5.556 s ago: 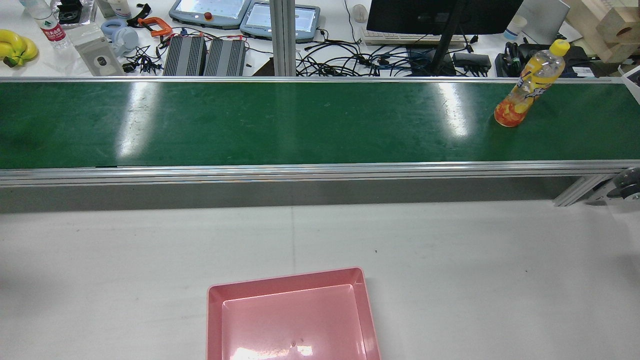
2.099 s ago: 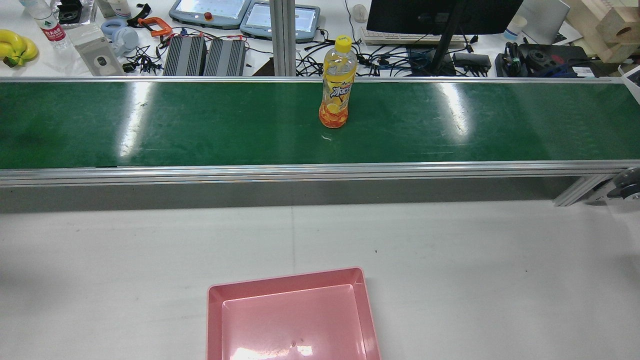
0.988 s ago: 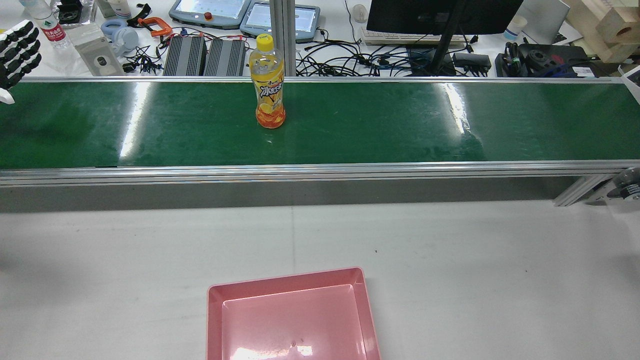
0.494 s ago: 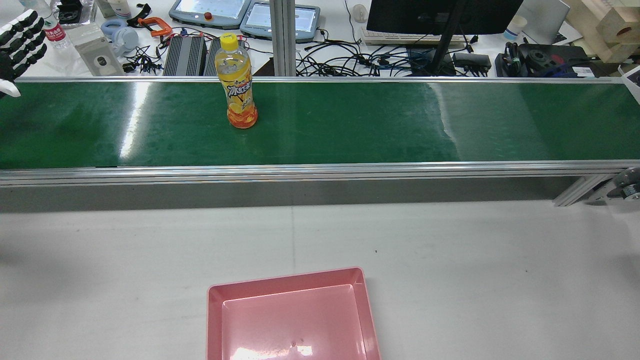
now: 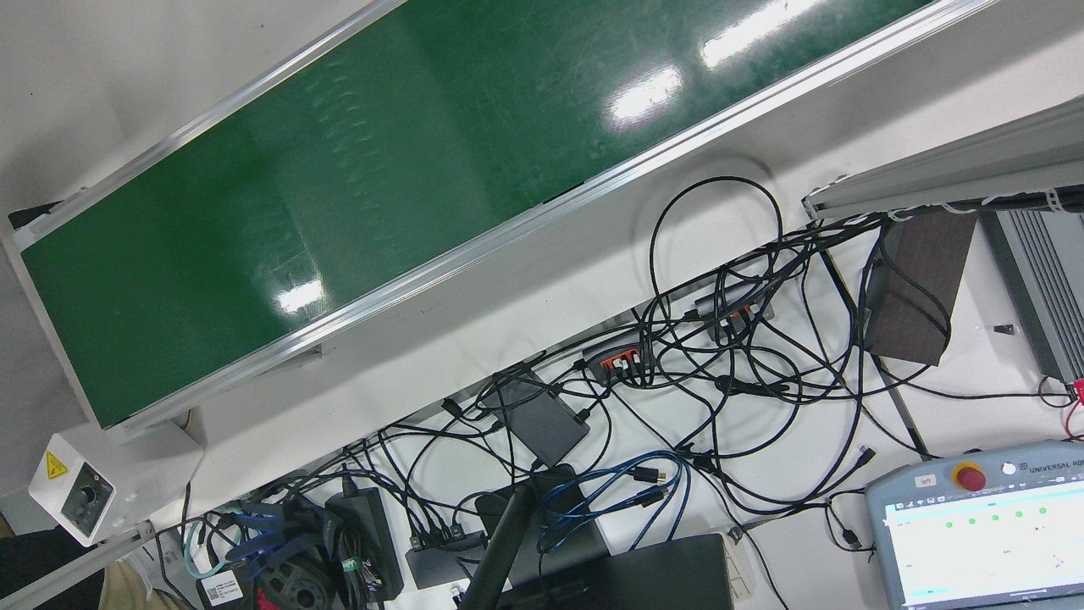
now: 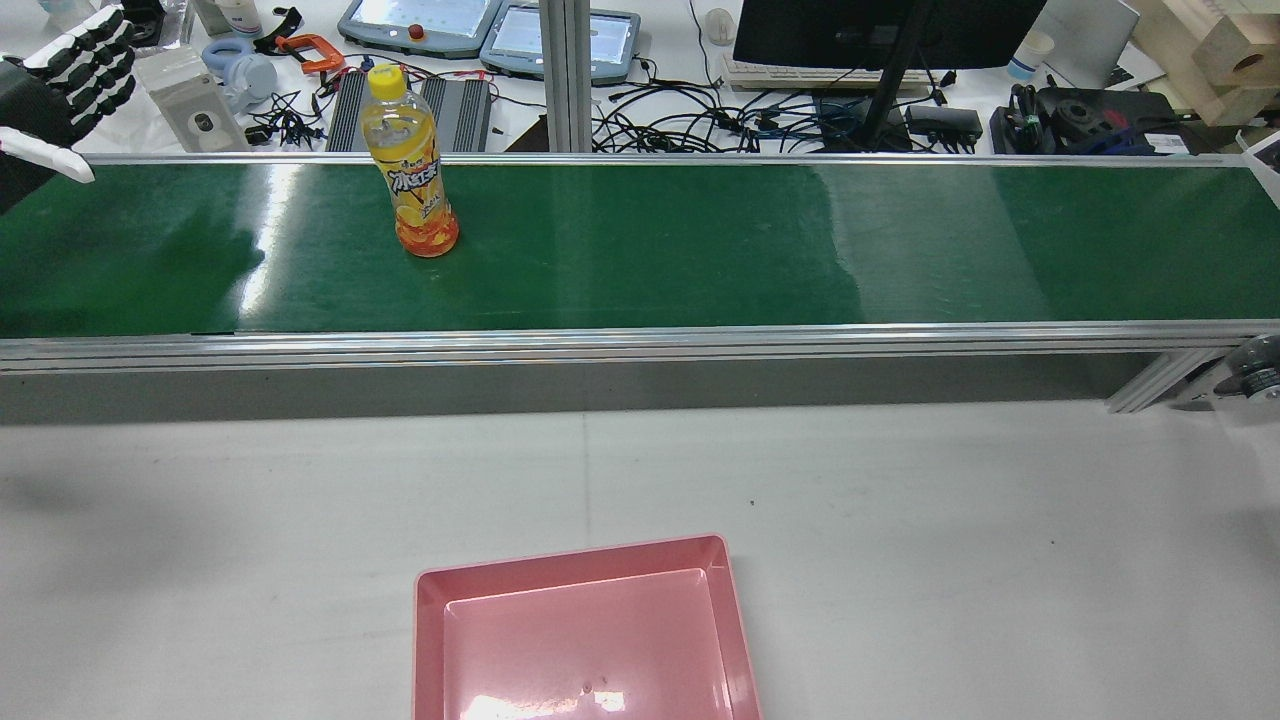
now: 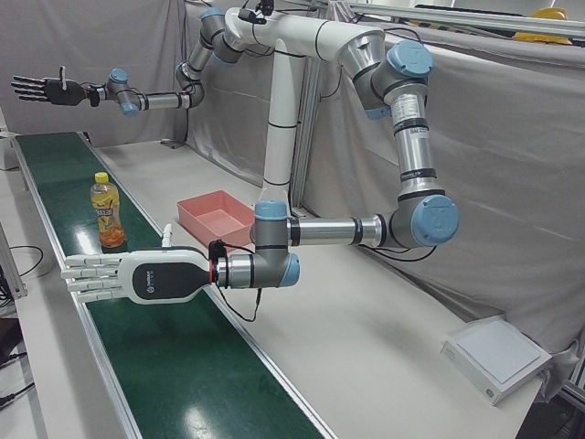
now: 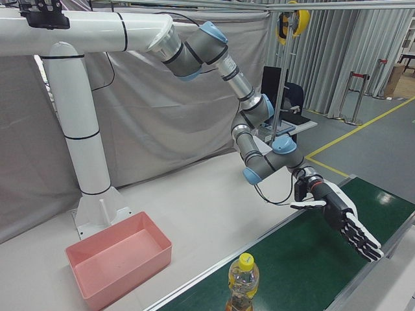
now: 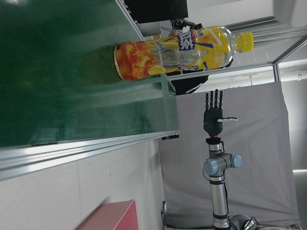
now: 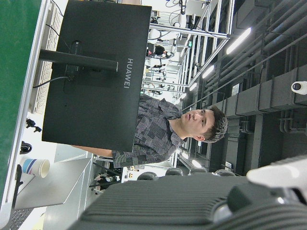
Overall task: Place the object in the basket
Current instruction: 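Move the left hand along the conveyor toward the approaching juice bottle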
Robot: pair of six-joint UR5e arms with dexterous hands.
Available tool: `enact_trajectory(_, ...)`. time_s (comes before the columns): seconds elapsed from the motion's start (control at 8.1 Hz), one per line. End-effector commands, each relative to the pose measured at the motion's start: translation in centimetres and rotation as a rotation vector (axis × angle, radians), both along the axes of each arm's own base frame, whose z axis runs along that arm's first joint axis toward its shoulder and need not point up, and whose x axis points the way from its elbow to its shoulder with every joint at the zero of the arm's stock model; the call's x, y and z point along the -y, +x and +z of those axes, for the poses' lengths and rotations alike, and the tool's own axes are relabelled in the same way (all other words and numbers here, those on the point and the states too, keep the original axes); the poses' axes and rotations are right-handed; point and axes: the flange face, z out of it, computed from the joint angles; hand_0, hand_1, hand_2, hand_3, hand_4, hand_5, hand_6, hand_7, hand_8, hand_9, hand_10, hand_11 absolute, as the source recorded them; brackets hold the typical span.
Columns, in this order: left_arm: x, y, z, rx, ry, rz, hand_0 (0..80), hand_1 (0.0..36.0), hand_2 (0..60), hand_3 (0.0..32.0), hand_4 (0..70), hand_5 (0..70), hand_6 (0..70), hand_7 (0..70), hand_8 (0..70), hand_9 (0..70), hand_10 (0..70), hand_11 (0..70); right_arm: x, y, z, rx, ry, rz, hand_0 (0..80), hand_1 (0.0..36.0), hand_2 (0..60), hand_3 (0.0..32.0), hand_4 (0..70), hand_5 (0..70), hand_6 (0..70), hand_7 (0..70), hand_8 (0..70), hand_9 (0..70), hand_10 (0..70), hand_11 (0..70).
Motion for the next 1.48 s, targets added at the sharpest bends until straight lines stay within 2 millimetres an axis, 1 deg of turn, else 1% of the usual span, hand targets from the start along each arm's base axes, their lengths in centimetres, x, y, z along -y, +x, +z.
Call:
enact_trajectory(0.0,-0.3,2.0,-0.3,0.002,0.003,0.032,56.9,8.7,0.0,0.2,0.0,3.1,0.0,0.0,0.0,0.0,0.0,0.0,0.0,0.0,0.0,-0.001,0.000,0.000,0.0,0.0,0.0,0.0,0.0,0.0,0.0,0.0,0.0,0.0,0.0,0.0)
enact_trajectory(0.12,-0.3,2.1,-0.4,0.000,0.008,0.033,57.0,8.6,0.0,0.0,0.0,2.3,0.0,0.0,0.0,0.0,0.0,0.0,0.0,0.0,0.0,0.000,0.000,0.000,0.0,0.0,0.0,0.0,0.0,0.0,0.0,0.0,0.0,0.0,0.0,0.0)
enact_trajectory(0.25,-0.7,4.4,-0.6,-0.002,0.012,0.068,57.4,8.8,0.0,0.0,0.0,2.8,0.0,0.0,0.0,0.0,0.0,0.0,0.0,0.0,0.0,-0.001,0.000,0.000,0.0,0.0,0.0,0.0,0.0,0.0,0.0,0.0,0.0,0.0,0.0,0.0)
enact_trajectory(0.37,-0.8,5.9,-1.3,-0.010,0.020,0.091,57.1,8.8,0.0,0.0,0.0,2.7,0.0,0.0,0.0,0.0,0.0,0.0,0.0,0.0,0.0,0.000,0.000,0.000,0.0,0.0,0.0,0.0,0.0,0.0,0.0,0.0,0.0,0.0,0.0,0.0)
enact_trajectory(0.49,-0.6,6.1,-2.0,-0.016,0.029,0.093,57.2,8.7,0.0,0.0,0.0,3.2,0.0,0.0,0.0,0.0,0.0,0.0,0.0,0.0,0.0,-0.001,0.000,0.000,0.0,0.0,0.0,0.0,0.0,0.0,0.0,0.0,0.0,0.0,0.0,0.0)
enact_trajectory(0.86,-0.1,6.4,-3.0,-0.028,0.042,0.095,57.7,8.9,0.0,0.0,0.0,4.1,0.0,0.0,0.0,0.0,0.0,0.0,0.0,0.0,0.0,0.001,0.000,0.000,0.0,0.0,0.0,0.0,0.0,0.0,0.0,0.0,0.0,0.0,0.0,0.0)
enact_trajectory(0.99,0.1,6.6,-3.6,-0.045,0.067,0.100,58.0,9.1,0.0,0.0,0.0,4.7,0.0,0.0,0.0,0.0,0.0,0.0,0.0,0.0,0.0,0.001,0.000,0.000,0.0,0.0,0.0,0.0,0.0,0.0,0.0,0.0,0.0,0.0,0.0,0.0)
enact_trajectory(1.11,0.1,7.2,-3.7,-0.070,0.088,0.109,58.3,9.2,0.0,0.0,0.0,5.6,0.0,0.0,0.0,0.0,0.0,0.0,0.0,0.0,0.1,0.000,-0.002,0.000,0.0,0.0,0.0,0.0,0.0,0.0,0.0,0.0,0.0,0.0,0.0,0.0)
enact_trajectory(1.23,0.1,6.7,-3.4,-0.118,0.084,0.100,59.4,9.6,0.0,0.0,0.0,9.6,0.0,0.0,0.0,0.0,0.0,0.0,0.0,0.0,0.1,-0.001,-0.001,0.000,0.0,0.0,0.0,0.0,0.0,0.0,0.0,0.0,0.0,0.0,0.0,0.0)
enact_trajectory(1.36,0.4,6.4,-3.1,-0.177,0.079,0.058,67.1,11.8,0.0,0.0,0.2,22.4,0.0,3.0,0.0,0.3,0.8,2.8,0.0,0.0,0.0,0.000,0.000,0.000,0.0,0.0,0.0,0.0,0.0,0.0,0.0,0.0,0.0,0.0,0.0,0.0)
